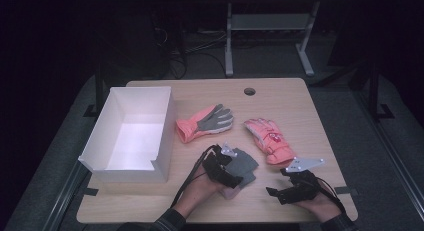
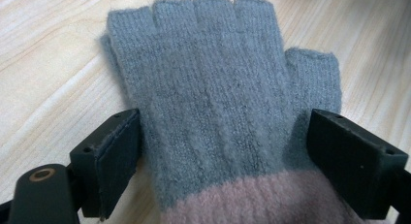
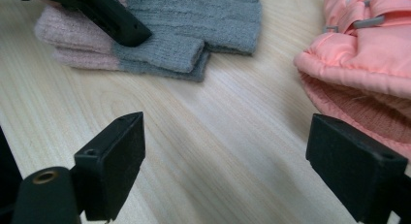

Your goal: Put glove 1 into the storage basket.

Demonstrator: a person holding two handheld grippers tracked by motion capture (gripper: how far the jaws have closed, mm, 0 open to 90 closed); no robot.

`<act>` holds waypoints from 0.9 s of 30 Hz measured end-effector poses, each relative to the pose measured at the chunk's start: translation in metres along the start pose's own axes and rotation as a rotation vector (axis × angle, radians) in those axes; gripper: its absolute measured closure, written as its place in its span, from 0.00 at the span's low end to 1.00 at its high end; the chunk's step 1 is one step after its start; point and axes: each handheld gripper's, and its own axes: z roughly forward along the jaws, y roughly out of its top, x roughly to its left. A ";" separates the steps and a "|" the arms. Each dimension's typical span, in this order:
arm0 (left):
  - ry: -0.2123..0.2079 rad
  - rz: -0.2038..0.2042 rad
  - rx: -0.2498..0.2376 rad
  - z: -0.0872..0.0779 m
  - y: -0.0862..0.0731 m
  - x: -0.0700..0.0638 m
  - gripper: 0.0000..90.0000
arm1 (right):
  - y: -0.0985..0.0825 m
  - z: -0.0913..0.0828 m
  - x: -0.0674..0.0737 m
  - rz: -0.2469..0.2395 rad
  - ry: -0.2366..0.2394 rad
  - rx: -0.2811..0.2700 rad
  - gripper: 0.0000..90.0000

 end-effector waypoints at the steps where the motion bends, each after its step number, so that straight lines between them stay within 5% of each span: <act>1: 0.000 0.002 0.002 0.000 0.000 0.000 0.15 | 0.000 0.000 0.000 0.001 0.000 -0.001 0.15; 12: -0.118 0.018 0.025 -0.005 0.005 -0.003 0.63 | 0.000 0.002 -0.001 0.006 -0.003 0.000 0.15; 27: -0.171 0.006 -0.001 -0.022 0.011 0.000 0.70 | -0.001 0.003 -0.002 0.009 -0.008 -0.013 0.15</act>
